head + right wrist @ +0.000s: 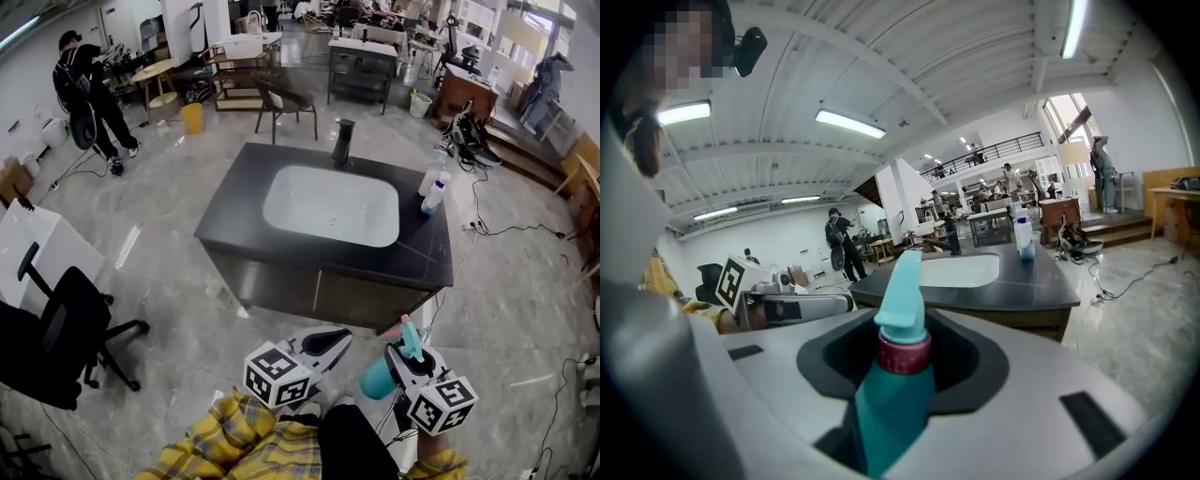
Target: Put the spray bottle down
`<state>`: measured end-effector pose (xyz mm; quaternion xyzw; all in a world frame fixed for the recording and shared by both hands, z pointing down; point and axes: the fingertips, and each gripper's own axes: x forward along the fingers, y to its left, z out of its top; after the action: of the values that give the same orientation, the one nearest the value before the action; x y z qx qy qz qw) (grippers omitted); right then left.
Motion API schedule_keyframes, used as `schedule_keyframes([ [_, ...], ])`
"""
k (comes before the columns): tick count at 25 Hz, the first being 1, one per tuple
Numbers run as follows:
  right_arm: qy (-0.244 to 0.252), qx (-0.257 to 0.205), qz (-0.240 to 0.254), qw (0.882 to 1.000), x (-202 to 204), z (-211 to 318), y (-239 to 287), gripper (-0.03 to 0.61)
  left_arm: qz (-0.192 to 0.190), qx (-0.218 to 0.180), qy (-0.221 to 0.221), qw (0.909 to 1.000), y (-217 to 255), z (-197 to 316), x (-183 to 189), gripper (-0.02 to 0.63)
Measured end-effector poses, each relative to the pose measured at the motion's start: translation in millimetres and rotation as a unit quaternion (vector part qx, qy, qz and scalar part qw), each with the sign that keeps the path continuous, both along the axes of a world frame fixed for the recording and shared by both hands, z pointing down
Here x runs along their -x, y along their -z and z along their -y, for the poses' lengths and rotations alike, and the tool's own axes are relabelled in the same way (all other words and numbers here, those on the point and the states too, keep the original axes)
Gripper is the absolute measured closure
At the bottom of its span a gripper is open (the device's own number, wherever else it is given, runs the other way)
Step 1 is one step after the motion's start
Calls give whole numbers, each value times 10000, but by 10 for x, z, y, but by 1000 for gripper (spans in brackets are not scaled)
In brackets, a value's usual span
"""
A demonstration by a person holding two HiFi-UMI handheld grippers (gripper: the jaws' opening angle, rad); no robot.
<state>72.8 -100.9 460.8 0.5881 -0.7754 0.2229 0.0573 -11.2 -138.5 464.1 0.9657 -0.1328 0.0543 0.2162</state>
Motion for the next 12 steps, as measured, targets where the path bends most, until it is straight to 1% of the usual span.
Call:
schedule_keyframes([
  [5, -21, -23, -34, 10000, -70, 187, 2, 440, 7, 3, -35, 10000, -15, 167, -104, 594],
  [12, 33, -112, -6, 9999, -314, 504, 40, 440, 30, -96, -36, 9999, 43, 420, -377, 594],
])
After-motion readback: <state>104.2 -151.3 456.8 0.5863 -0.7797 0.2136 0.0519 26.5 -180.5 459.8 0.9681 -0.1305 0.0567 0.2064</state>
